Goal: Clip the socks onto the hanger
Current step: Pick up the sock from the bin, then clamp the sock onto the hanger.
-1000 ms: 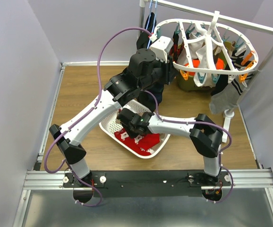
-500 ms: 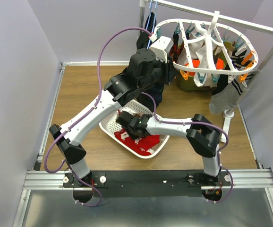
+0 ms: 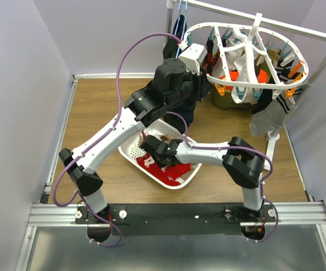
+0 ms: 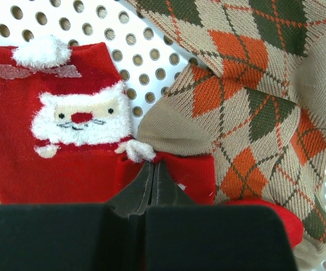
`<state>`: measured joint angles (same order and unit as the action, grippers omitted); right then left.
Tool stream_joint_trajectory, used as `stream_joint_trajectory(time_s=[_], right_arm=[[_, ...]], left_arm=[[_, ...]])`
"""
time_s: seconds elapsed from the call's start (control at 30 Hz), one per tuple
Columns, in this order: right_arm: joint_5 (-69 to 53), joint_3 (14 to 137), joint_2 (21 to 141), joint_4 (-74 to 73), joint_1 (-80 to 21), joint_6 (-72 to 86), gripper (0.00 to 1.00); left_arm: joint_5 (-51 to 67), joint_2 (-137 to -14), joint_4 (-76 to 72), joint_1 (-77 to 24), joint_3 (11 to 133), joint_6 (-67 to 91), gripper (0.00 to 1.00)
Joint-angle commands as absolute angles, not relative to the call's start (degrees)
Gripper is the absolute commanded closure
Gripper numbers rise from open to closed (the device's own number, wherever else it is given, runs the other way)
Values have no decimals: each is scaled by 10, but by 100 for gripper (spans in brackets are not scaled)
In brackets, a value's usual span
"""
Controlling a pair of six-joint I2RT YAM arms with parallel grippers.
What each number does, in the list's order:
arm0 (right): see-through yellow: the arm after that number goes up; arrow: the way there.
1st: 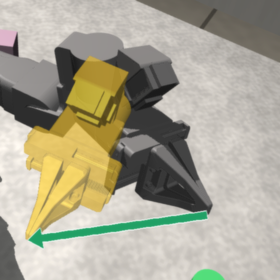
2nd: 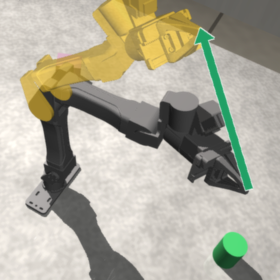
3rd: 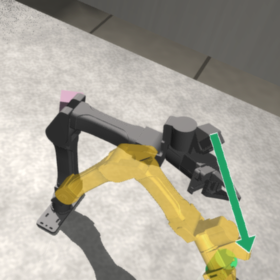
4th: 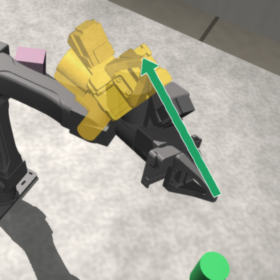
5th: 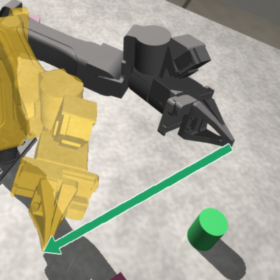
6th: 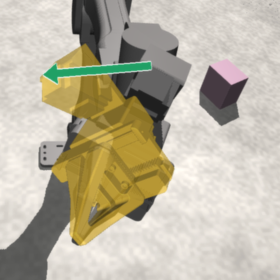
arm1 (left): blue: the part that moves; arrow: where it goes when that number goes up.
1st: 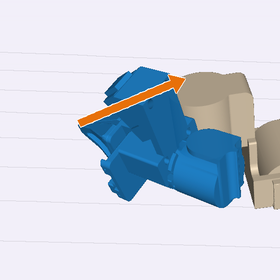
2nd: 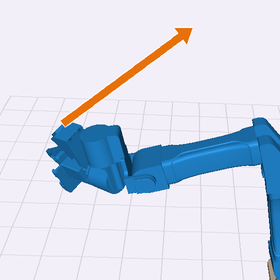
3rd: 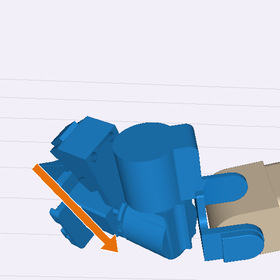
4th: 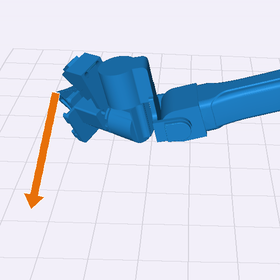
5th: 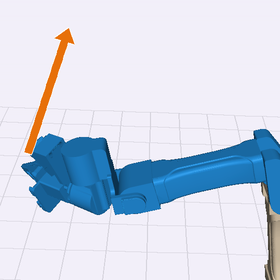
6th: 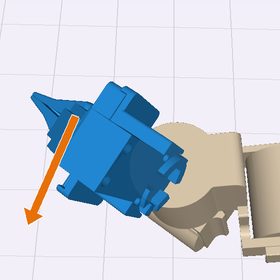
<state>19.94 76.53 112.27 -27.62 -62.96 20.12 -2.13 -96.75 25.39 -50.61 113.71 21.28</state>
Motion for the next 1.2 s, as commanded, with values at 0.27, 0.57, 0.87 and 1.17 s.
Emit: stream_joint_trajectory(time_s=[0.27, 0.57, 0.87, 1.17], right_arm=[[212, 602, 937, -120, -624, 195, 99], [218, 412, 683, 67, -599, 139, 99], [242, 388, 512, 97, -541, 68, 99], [250, 438, 487, 119, -477, -27, 99]], left_arm=[[-18, -948, 250, -503, 1121, 214, 100], [-16, -944, 249, -500, 1122, 214, 100], [-4, -944, 250, -497, 1136, 212, 100], [18, -941, 249, -495, 1130, 213, 100]])
